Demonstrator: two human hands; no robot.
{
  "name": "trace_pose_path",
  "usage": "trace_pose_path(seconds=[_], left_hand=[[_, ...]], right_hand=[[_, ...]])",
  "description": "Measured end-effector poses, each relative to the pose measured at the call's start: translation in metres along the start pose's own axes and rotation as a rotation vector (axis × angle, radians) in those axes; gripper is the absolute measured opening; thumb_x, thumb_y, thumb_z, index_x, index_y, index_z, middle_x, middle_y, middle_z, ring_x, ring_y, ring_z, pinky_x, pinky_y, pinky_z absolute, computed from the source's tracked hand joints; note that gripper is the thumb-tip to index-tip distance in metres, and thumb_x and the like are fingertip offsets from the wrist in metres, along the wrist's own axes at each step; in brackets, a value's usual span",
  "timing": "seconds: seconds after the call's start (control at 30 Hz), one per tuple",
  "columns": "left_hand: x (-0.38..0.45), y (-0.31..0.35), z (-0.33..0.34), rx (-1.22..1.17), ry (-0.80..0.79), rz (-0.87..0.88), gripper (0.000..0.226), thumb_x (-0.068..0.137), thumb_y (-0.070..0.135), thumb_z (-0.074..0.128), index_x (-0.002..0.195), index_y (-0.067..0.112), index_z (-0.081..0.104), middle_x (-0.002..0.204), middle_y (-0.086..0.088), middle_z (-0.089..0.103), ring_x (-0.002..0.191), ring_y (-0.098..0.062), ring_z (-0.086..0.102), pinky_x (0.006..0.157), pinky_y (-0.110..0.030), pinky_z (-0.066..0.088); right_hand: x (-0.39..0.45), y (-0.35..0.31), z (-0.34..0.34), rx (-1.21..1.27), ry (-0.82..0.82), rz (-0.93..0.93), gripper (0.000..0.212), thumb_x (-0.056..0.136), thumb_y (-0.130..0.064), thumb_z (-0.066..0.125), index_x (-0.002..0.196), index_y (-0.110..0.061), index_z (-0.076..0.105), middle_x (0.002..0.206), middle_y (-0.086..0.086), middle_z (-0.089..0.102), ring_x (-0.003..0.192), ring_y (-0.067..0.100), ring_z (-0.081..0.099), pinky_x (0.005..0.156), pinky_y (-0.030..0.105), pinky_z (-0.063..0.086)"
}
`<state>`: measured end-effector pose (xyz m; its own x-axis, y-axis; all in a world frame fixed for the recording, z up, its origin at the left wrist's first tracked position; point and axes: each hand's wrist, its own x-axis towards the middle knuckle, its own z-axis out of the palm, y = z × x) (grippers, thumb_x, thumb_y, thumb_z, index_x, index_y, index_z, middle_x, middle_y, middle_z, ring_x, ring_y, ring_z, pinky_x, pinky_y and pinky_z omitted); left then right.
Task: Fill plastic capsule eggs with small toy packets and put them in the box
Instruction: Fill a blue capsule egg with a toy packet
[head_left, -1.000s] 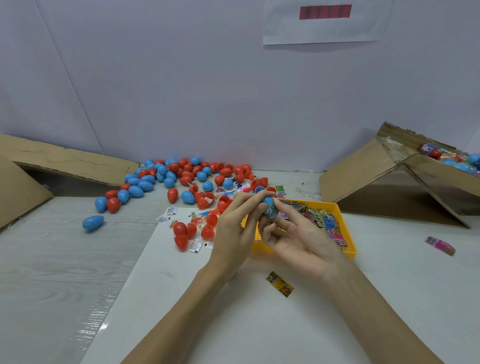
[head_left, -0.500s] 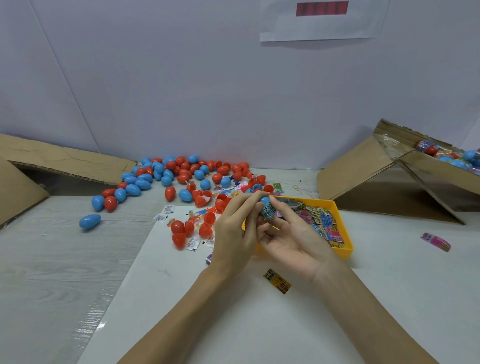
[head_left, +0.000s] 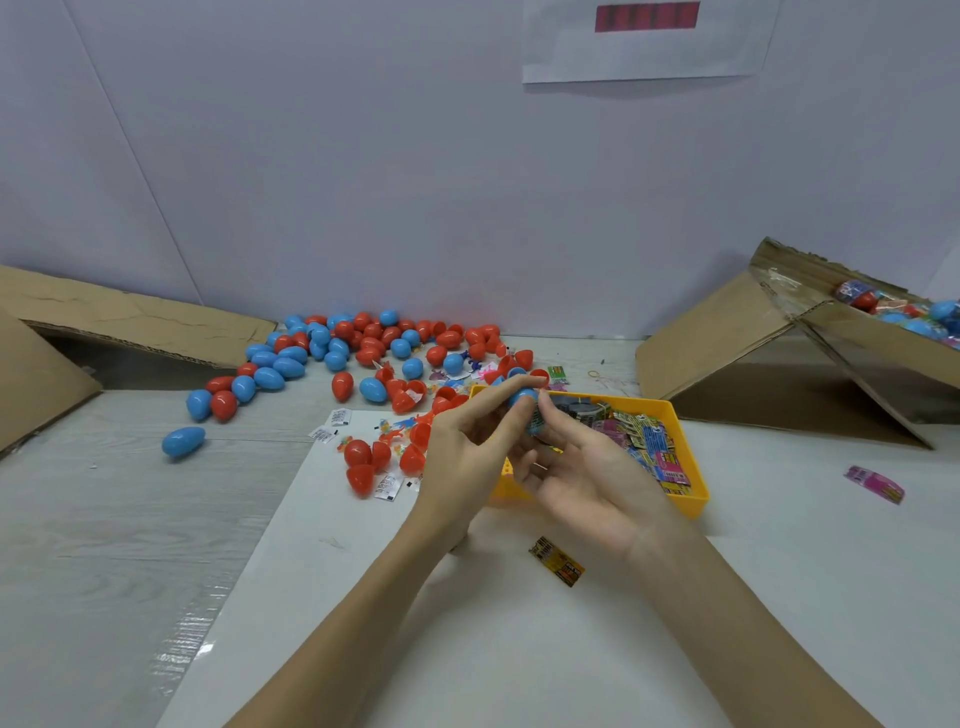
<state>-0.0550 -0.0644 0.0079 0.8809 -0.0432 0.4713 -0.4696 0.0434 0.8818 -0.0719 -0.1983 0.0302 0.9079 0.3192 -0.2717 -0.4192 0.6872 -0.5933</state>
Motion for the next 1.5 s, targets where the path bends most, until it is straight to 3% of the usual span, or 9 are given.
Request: trace_pose_path(seconds=[0.23,0.37,0.6,0.73,0.97,1.13,1.27,1.37,1.5], left_hand=[[-0.003,0.001,0.000,-0.092,0.012,-0.086,0.023,0.098,0.019,0.067,0.119,0.019,0.076,0.113,0.005,0.077,0.115,-0.012,0.069,0.091,-0.020,0.054],[-0.003,0.000,0.001,-0.113,0.024,-0.101,0.023,0.098,0.018,0.068,0.119,0.019,0.077,0.113,0.005,0.077,0.115,-0.011,0.069,0.091,-0.019,0.054],[-0.007,-0.002,0.009,-0.163,0.087,-0.099,0.020,0.098,0.021,0.068,0.114,0.025,0.079,0.111,0.005,0.078,0.111,-0.011,0.071,0.085,-0.017,0.055],[-0.004,0.003,0.006,-0.201,-0.017,-0.109,0.027,0.104,0.030,0.056,0.123,0.026,0.074,0.123,0.005,0.073,0.121,-0.013,0.065,0.091,-0.023,0.056],[0.002,0.008,-0.001,-0.050,0.012,0.001,0.025,0.100,0.016,0.063,0.122,0.017,0.074,0.115,0.005,0.076,0.113,-0.013,0.070,0.089,-0.022,0.056],[0.004,0.008,-0.005,-0.012,0.031,0.010,0.023,0.100,0.014,0.062,0.118,0.021,0.075,0.108,0.006,0.077,0.107,-0.012,0.071,0.085,-0.019,0.056],[0.005,0.008,-0.006,-0.050,-0.002,-0.006,0.024,0.101,0.014,0.060,0.119,0.019,0.075,0.114,0.007,0.076,0.111,-0.010,0.070,0.085,-0.018,0.055],[0.006,0.008,-0.009,-0.084,-0.036,-0.030,0.027,0.103,0.016,0.059,0.127,0.017,0.071,0.124,0.005,0.073,0.120,-0.011,0.066,0.090,-0.019,0.054],[0.007,0.004,-0.008,0.050,0.043,0.030,0.031,0.094,0.025,0.071,0.124,0.019,0.073,0.121,0.003,0.070,0.117,-0.017,0.066,0.094,-0.032,0.058]], right_hand=[[-0.002,0.002,0.002,-0.035,0.055,-0.016,0.032,0.081,-0.026,0.080,0.106,-0.006,0.080,0.096,0.014,0.076,0.094,0.022,0.066,0.065,0.025,0.056],[-0.003,0.002,0.003,-0.044,0.076,-0.023,0.037,0.089,-0.026,0.076,0.120,-0.006,0.073,0.099,0.013,0.077,0.097,0.022,0.067,0.068,0.025,0.056],[-0.003,0.005,0.005,0.041,0.053,-0.046,0.022,0.090,-0.023,0.078,0.106,-0.008,0.082,0.105,0.015,0.077,0.086,0.020,0.073,0.067,0.025,0.058],[-0.001,0.001,0.004,0.022,0.046,-0.106,0.024,0.090,-0.026,0.077,0.106,-0.008,0.082,0.105,0.015,0.076,0.082,0.019,0.073,0.064,0.024,0.058],[-0.001,0.003,0.001,-0.488,0.133,-0.341,0.043,0.093,-0.050,0.064,0.102,-0.010,0.078,0.095,0.010,0.080,0.084,0.020,0.078,0.066,0.022,0.059],[-0.005,0.002,0.000,-0.582,0.008,-0.358,0.023,0.088,-0.039,0.071,0.096,-0.023,0.084,0.100,0.011,0.080,0.090,0.018,0.076,0.074,0.021,0.060],[-0.004,-0.003,-0.003,-0.639,-0.033,-0.388,0.032,0.090,-0.035,0.068,0.117,-0.019,0.076,0.100,0.007,0.080,0.094,0.020,0.076,0.074,0.022,0.059],[-0.003,-0.003,-0.004,-0.826,0.040,-0.543,0.040,0.096,-0.025,0.069,0.135,-0.022,0.065,0.098,0.001,0.080,0.088,0.020,0.078,0.069,0.022,0.060],[-0.002,-0.003,-0.009,-1.016,0.098,-0.720,0.045,0.094,-0.019,0.075,0.134,-0.037,0.064,0.093,-0.006,0.079,0.085,0.010,0.076,0.068,0.021,0.060]])
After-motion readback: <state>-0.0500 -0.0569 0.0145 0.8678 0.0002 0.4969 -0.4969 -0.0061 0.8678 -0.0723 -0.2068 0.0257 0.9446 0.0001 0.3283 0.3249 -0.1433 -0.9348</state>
